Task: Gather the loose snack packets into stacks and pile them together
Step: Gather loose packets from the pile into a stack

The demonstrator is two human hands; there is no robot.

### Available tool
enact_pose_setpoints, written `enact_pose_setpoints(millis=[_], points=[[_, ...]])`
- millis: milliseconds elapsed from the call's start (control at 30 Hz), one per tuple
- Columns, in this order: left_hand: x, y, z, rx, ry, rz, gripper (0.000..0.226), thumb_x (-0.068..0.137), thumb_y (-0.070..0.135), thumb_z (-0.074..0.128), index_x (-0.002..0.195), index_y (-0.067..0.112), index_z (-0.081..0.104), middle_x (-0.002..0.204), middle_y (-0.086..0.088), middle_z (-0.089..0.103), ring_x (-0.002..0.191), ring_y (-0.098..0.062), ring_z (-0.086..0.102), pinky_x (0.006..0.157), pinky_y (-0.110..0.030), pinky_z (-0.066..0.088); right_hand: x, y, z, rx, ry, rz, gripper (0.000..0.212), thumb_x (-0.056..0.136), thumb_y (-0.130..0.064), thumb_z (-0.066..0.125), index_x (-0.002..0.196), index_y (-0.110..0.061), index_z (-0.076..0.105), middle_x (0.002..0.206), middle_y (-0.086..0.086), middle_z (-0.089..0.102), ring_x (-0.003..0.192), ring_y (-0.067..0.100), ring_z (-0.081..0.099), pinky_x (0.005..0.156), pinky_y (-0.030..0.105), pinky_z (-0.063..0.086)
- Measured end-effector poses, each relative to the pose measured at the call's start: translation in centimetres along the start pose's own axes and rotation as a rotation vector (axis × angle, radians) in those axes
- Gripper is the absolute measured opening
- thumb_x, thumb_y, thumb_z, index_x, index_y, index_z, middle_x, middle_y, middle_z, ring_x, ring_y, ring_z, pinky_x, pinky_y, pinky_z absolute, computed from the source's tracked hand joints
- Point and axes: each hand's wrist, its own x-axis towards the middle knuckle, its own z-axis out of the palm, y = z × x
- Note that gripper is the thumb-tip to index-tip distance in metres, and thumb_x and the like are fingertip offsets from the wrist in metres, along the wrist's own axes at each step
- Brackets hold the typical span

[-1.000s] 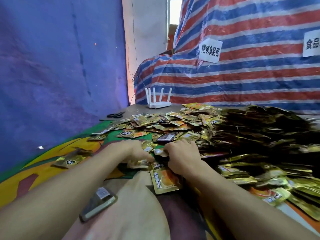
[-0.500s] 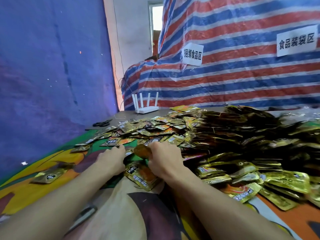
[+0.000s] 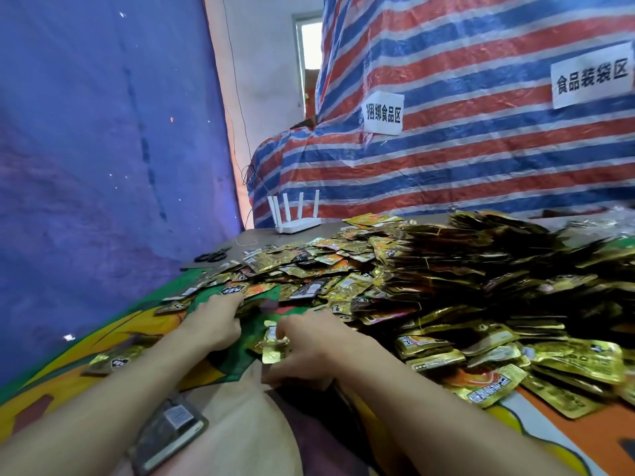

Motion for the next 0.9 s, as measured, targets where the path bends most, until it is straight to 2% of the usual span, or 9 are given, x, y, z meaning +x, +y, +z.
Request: enact_pose_setpoints(millis=[133, 200, 333, 400, 500, 633, 700, 767, 900], points=[[0.2, -0.5, 0.0, -0.237, 0.139, -0.121, 0.018, 0.1, 0.025, 0.054, 0.114, 0.015, 0.059, 0.115, -0.013, 0.065, 0.108, -0.035, 0.06, 0.09, -0.04, 0.051, -0.1, -0.6, -0.5, -0.005, 0.025, -0.054, 0.045, 0.087, -0.025, 0.067, 0.126, -0.009, 0.052, 0.12, 0.018, 0.062, 0.112, 0.04, 0.058, 0.091, 0.044, 0.047], [0.3, -0.7, 0.1, -0.386, 0.205, -0.194, 0.018, 0.101, 0.031, 0.056, 0.104, 0.015, 0.063, 0.103, -0.011, 0.066, 0.098, -0.033, 0.061, 0.084, -0.037, 0.05, -0.4, -1.0, -0.5, -0.002, 0.036, -0.058, 0.038, 0.087, -0.016, 0.065, 0.121, -0.007, 0.051, 0.117, 0.02, 0.059, 0.11, 0.042, 0.058, 0.087, 0.045, 0.048], [0.1, -1.1, 0.7, -0.633, 0.351, -0.29, 0.02, 0.099, 0.029, 0.061, 0.094, 0.01, 0.067, 0.099, -0.018, 0.068, 0.092, -0.035, 0.061, 0.075, -0.037, 0.044, -0.6, -0.7, -0.9, 0.168, 0.152, 0.003, 0.029, 0.088, -0.011, 0.061, 0.117, -0.009, 0.062, 0.104, 0.017, 0.056, 0.1, 0.04, 0.06, 0.074, 0.038, 0.044], [-0.3, -1.0, 0.8, -0.768, 0.481, -0.358, 0.022, 0.098, 0.027, 0.062, 0.096, 0.007, 0.068, 0.099, -0.019, 0.067, 0.093, -0.037, 0.06, 0.075, -0.037, 0.042, -0.7, -0.1, -1.3, 0.3, 0.253, 0.041, 0.016, 0.086, -0.006, 0.056, 0.098, -0.011, 0.066, 0.091, 0.012, 0.051, 0.092, 0.039, 0.06, 0.069, 0.035, 0.044], [-1.0, 0.2, 0.6, -1.097, 0.666, -0.466, 0.015, 0.099, 0.025, 0.062, 0.098, 0.01, 0.063, 0.098, -0.012, 0.062, 0.087, -0.03, 0.053, 0.076, -0.035, 0.037, -0.8, 0.8, -1.8, 0.338, 0.358, 0.163, 0.007, 0.084, -0.01, 0.053, 0.079, -0.014, 0.052, 0.083, 0.012, 0.061, 0.082, 0.039, 0.061, 0.064, 0.036, 0.047], [-1.5, 2.3, -0.6, -1.714, 0.625, -0.647, 0.017, 0.095, 0.028, 0.068, 0.106, 0.015, 0.063, 0.095, -0.002, 0.062, 0.089, -0.027, 0.058, 0.075, -0.037, 0.046, -0.8, 2.0, -1.9, 0.525, 0.537, 0.309, 0.013, 0.093, -0.019, 0.054, 0.08, -0.018, 0.054, 0.083, 0.007, 0.064, 0.081, 0.033, 0.06, 0.064, 0.036, 0.043], [-1.6, 3.1, -1.2, -1.949, 0.574, -0.684, 0.015, 0.091, 0.022, 0.073, 0.096, 0.015, 0.06, 0.099, -0.002, 0.063, 0.088, -0.027, 0.064, 0.069, -0.039, 0.052, -0.6, 2.6, -2.1, 0.673, 0.616, 0.38, 0.006, 0.096, -0.02, 0.057, 0.098, -0.015, 0.058, 0.094, 0.005, 0.064, 0.09, 0.028, 0.061, 0.075, 0.037, 0.049], [-1.8, 4.3, -1.3, -2.091, 0.554, -0.631, 0.015, 0.089, 0.013, 0.075, 0.086, 0.017, 0.06, 0.095, -0.004, 0.068, 0.084, -0.028, 0.069, 0.069, -0.046, 0.057, -0.5, 3.2, -2.3, 0.821, 0.673, 0.448, 0.018, 0.093, -0.02, 0.065, 0.106, -0.015, 0.053, 0.095, -0.001, 0.06, 0.088, 0.021, 0.06, 0.076, 0.035, 0.051], [-2.0, 5.7, -0.2, -2.155, 0.622, -0.536, 0.014, 0.086, 0.005, 0.075, 0.087, 0.016, 0.067, 0.093, -0.005, 0.074, 0.089, -0.028, 0.072, 0.083, -0.056, 0.058, -0.7, 3.5, -3.0, 0.922, 0.745, 0.502, 0.014, 0.078, -0.015, 0.076, 0.079, -0.023, 0.064, 0.073, -0.004, 0.067, 0.072, 0.019, 0.064, 0.058, 0.026, 0.05]])
